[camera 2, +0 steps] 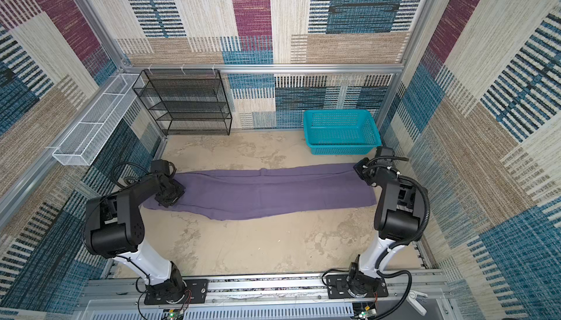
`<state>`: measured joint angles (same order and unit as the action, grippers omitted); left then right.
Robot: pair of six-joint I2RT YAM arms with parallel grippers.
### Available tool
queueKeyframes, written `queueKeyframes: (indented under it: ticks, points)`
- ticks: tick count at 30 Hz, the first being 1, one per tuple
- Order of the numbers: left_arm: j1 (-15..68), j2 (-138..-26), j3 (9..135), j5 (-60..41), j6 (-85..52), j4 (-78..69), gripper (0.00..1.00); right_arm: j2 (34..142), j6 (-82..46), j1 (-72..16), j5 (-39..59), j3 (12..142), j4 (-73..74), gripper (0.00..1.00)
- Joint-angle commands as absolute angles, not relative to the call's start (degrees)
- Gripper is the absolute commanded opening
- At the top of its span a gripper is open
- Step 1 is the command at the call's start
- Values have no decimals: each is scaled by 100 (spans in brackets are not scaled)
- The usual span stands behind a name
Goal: Fold and stack the trousers
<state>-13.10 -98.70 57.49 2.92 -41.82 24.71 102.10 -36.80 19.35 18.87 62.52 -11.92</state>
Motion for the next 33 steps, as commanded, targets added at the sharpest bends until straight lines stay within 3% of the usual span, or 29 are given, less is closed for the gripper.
queueKeyframes:
  ticks: [1, 8, 13, 16, 22, 24, 27, 33]
  points:
    - [-1315, -9946, 5755, 297, -4096, 2549, 34, 10312, -3768, 1941, 1785, 6378, -1143, 0]
    - [-1318, -9984, 5783, 289, -4111, 2549, 34, 10784, -3797, 1945, 1432, 6766, -1095, 1]
    - [-1318, -9945, 5859, 173, -4122, 2558, 54, 11075, -3771, 1942, 1388, 6827, -856, 24]
    - [-1298, -9916, 5938, 132, -4131, 2596, 65, 11161, -3738, 1938, 1362, 6793, -724, 28]
    - [-1244, -9954, 6286, 91, -4149, 2654, 70, 11187, -3636, 1936, 1292, 6761, -398, 37]
    - [-1234, -9971, 6439, 44, -4143, 2731, 71, 11075, -3549, 1934, 1362, 6734, -325, 40]
    - [-1239, -9836, 6633, 0, -4091, 2792, 74, 10653, -3295, 1892, 1167, 6694, -422, 55]
    - [-993, -9279, 6863, -150, -4157, 2949, 76, 9402, -3384, 1825, 744, 6111, -820, 68]
